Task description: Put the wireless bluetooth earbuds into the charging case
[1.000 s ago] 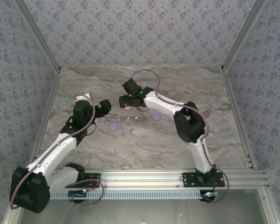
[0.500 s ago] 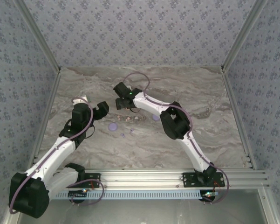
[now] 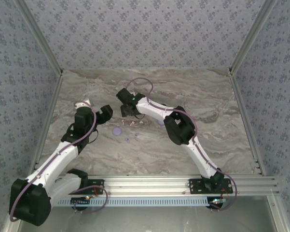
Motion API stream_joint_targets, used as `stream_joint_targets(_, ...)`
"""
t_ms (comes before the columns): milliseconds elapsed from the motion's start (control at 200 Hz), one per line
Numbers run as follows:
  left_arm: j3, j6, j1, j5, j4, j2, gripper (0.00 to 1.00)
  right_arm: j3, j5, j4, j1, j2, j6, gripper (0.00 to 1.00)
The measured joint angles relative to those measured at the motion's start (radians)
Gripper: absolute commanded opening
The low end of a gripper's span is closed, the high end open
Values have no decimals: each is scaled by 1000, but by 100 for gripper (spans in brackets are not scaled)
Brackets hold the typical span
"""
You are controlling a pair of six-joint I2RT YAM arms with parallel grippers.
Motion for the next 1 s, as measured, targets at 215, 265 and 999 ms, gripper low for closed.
stream_joint_targets(215, 0, 0, 0, 0, 0, 0, 93, 0, -1, 0, -14, 1, 1, 66)
stream_joint_targets(265, 0, 0, 0, 0, 0, 2, 93, 0, -1, 0, -17, 1, 0, 63)
stream_joint_targets(999, 31, 43, 11, 121, -3, 40, 91, -645, -68, 415, -48, -480, -325, 51)
